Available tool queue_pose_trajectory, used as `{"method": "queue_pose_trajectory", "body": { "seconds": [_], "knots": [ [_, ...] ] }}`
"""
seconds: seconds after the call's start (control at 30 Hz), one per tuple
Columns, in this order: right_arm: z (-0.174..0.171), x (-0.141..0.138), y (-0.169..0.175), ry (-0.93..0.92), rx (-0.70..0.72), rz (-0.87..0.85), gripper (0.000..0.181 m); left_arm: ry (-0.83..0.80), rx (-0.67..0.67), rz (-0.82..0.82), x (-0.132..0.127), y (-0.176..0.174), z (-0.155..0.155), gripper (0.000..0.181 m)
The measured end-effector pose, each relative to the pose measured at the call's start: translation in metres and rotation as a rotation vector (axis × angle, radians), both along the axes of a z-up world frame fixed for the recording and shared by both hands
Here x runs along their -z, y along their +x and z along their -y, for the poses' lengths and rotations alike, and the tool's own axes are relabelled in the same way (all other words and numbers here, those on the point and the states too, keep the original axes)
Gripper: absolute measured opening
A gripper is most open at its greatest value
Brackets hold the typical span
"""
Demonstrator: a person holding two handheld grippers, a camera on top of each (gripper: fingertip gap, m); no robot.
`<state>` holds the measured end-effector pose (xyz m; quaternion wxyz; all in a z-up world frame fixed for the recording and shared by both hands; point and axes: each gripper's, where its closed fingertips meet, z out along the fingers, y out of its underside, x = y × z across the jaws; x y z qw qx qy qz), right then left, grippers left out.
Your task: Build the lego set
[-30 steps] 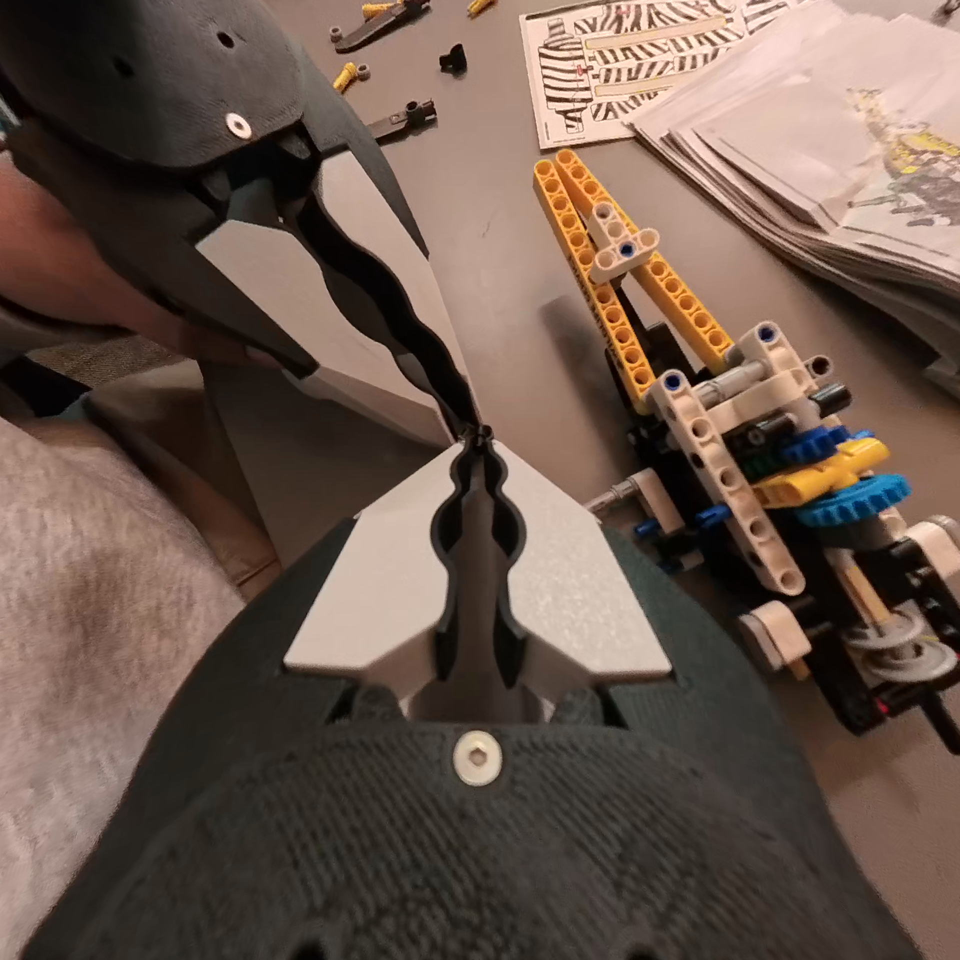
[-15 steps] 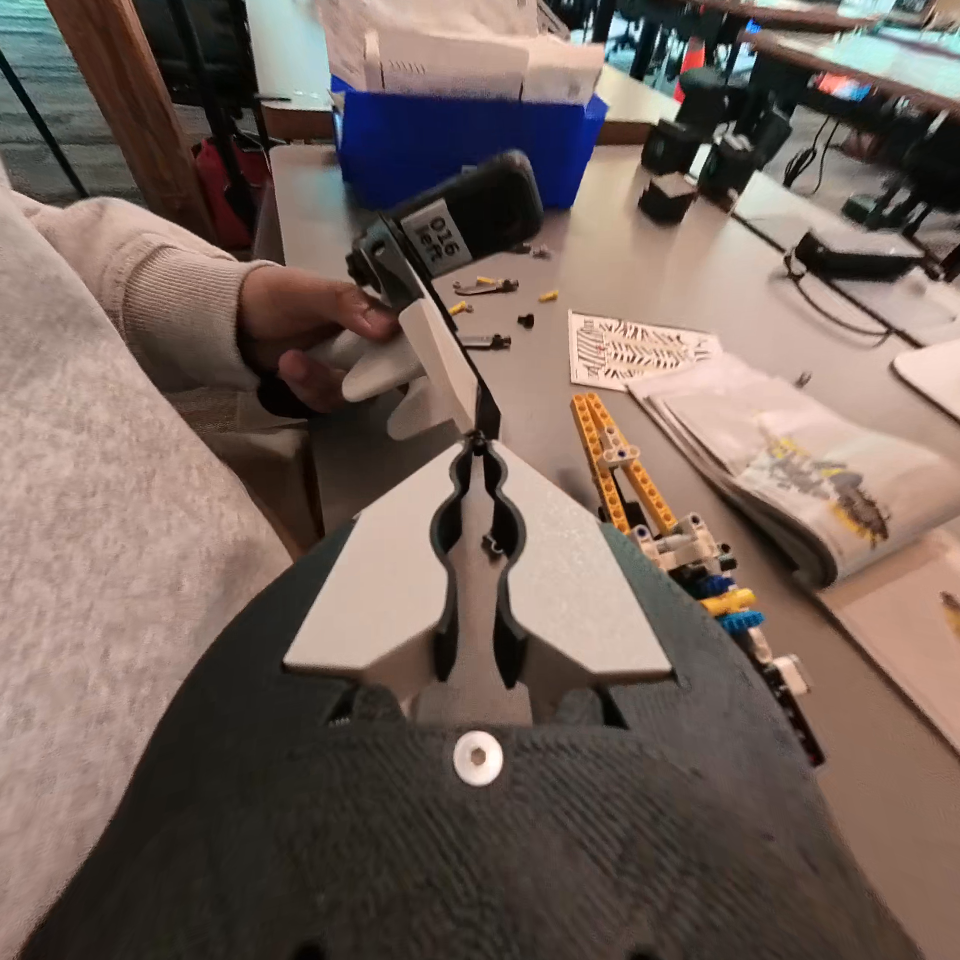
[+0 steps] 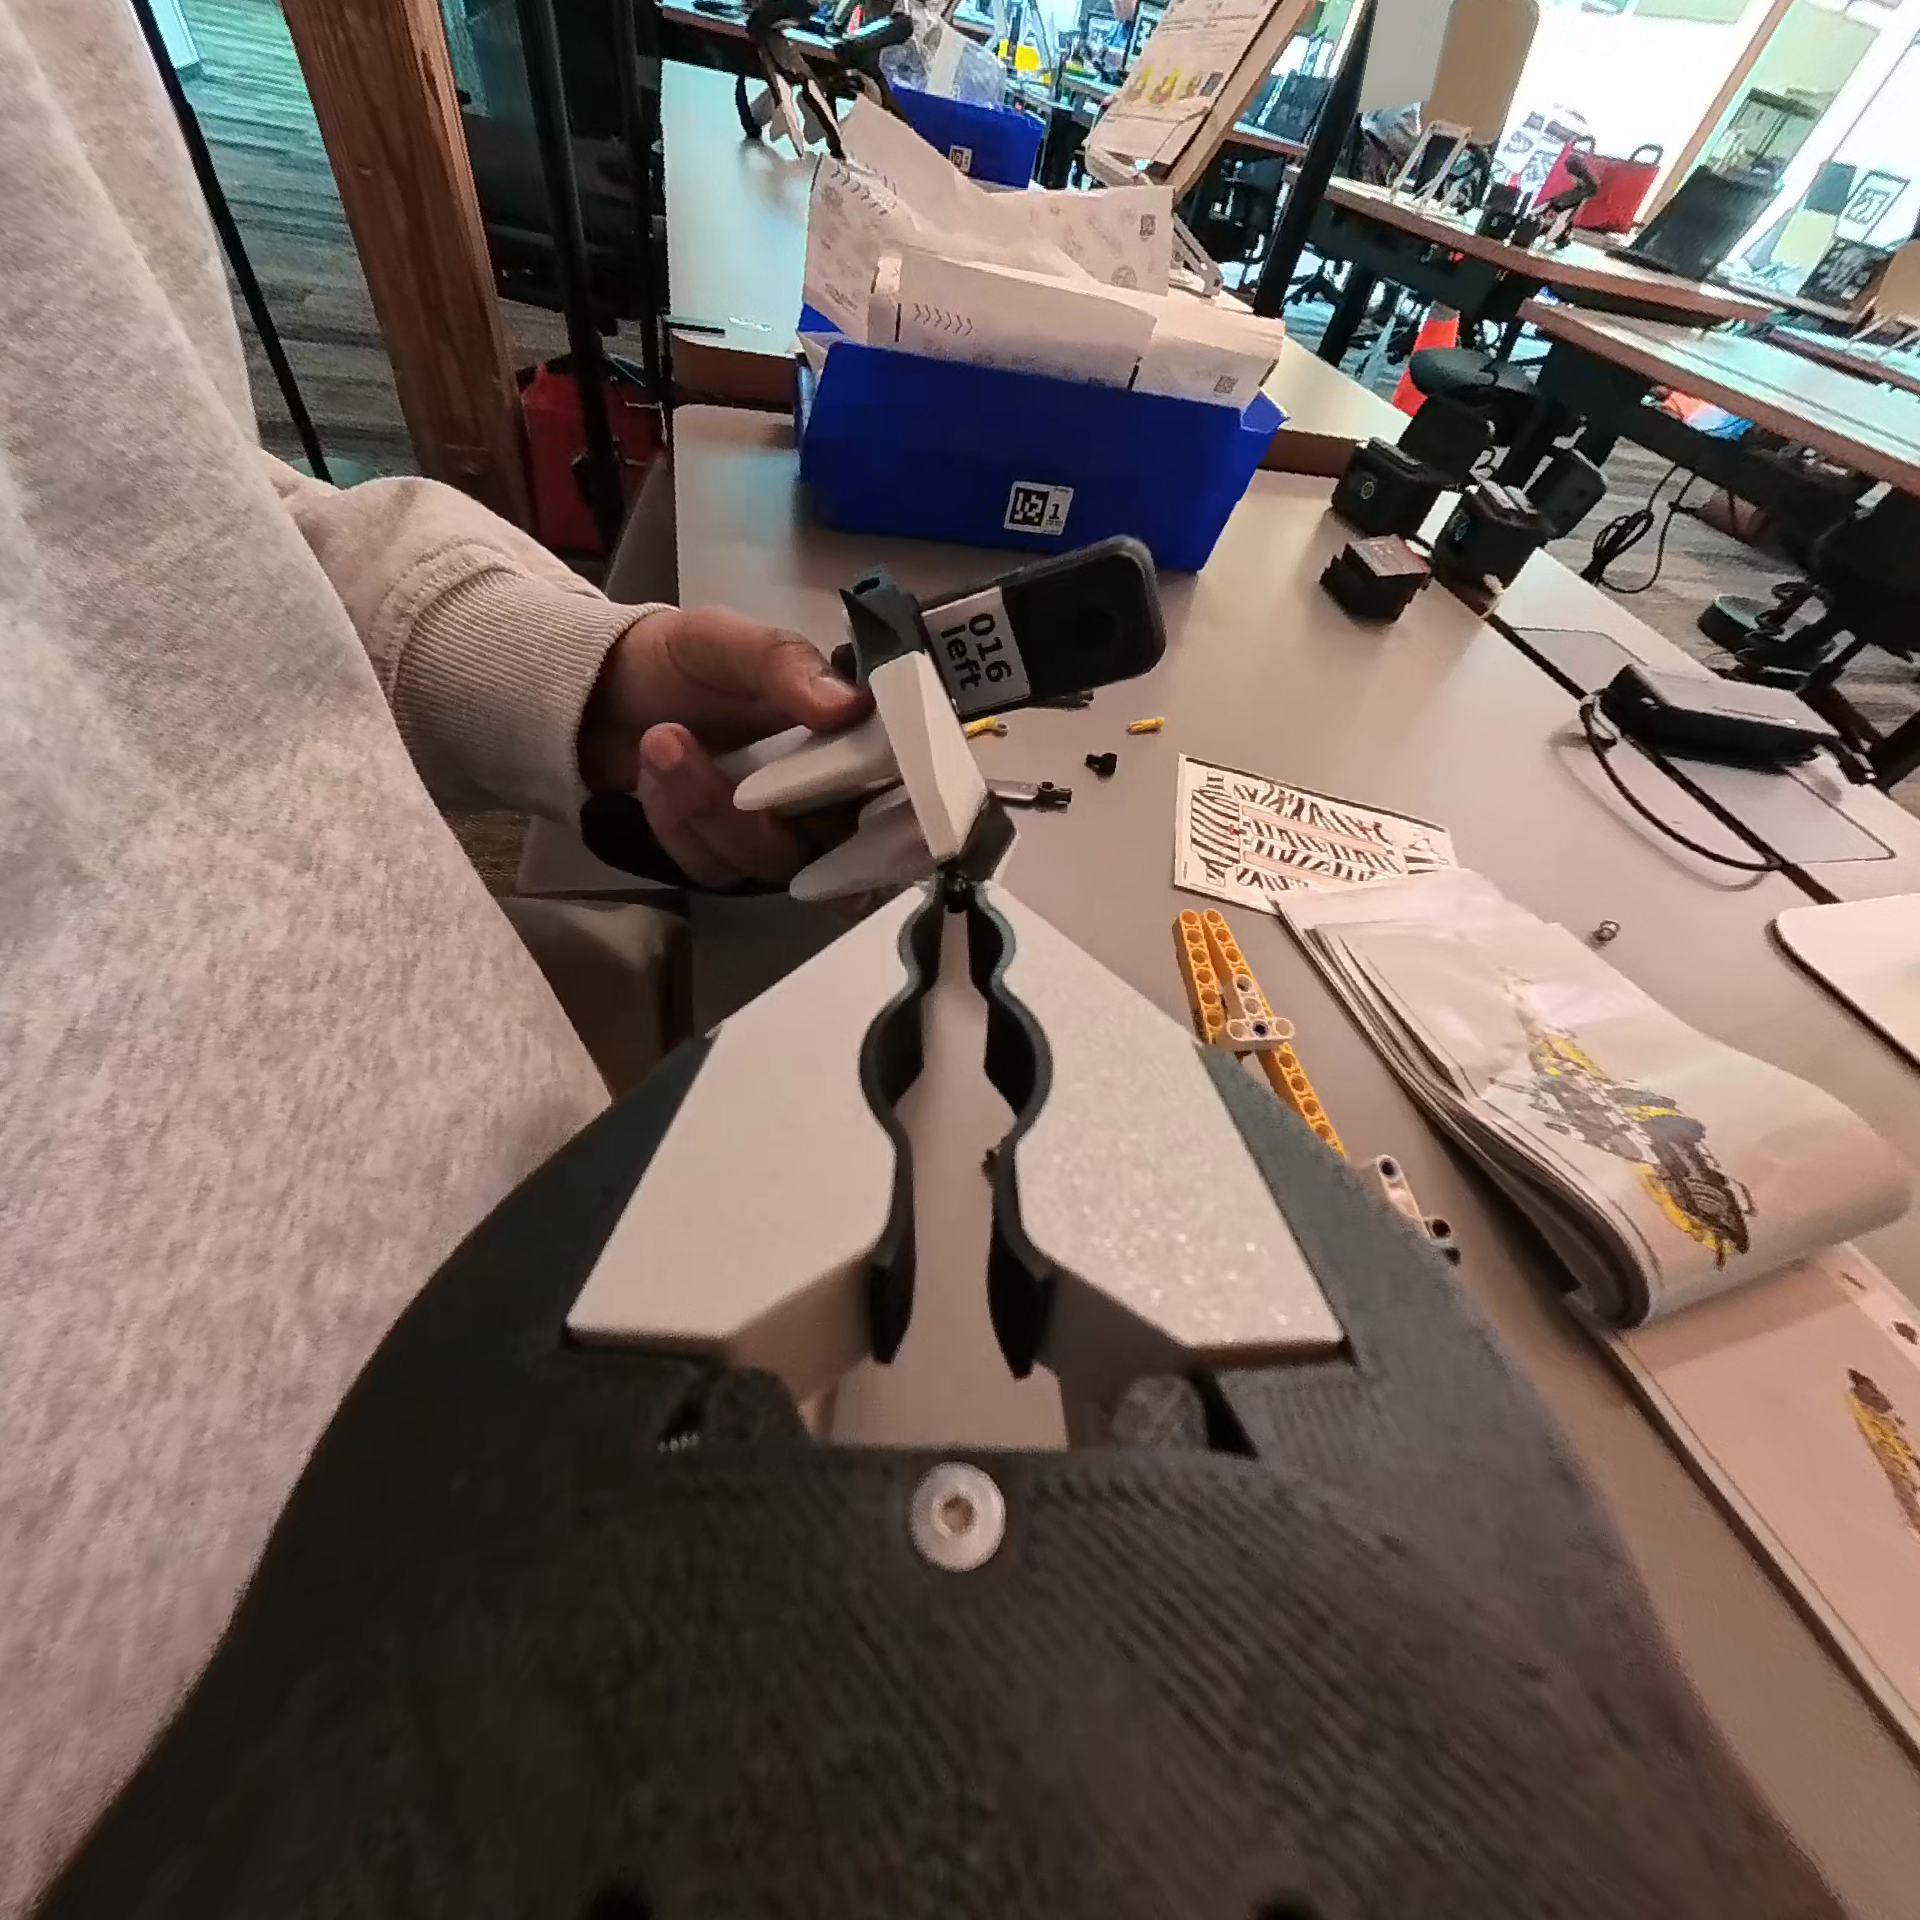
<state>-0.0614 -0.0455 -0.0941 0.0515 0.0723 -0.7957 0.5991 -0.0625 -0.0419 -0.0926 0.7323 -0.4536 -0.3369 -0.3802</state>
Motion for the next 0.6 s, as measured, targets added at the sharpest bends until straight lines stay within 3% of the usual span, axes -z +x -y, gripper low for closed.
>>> {"method": "queue_pose_trajectory", "body": {
  "seconds": [0.43, 0.6],
  "knots": [
    [0.0027, 0.0022, -0.0038, 0.016, 0.040, -0.099, 0.014, -0.018, -0.005, 0.002, 0.0025, -0.0015, 0.0002, 0.001],
    [0.0040, 0.0034, -0.0009, 0.041, 0.006, -0.105, 0.004, -0.016, 0.001, 0.007, 0.0027, -0.0013, -0.0004, 0.001]
  ]
}}
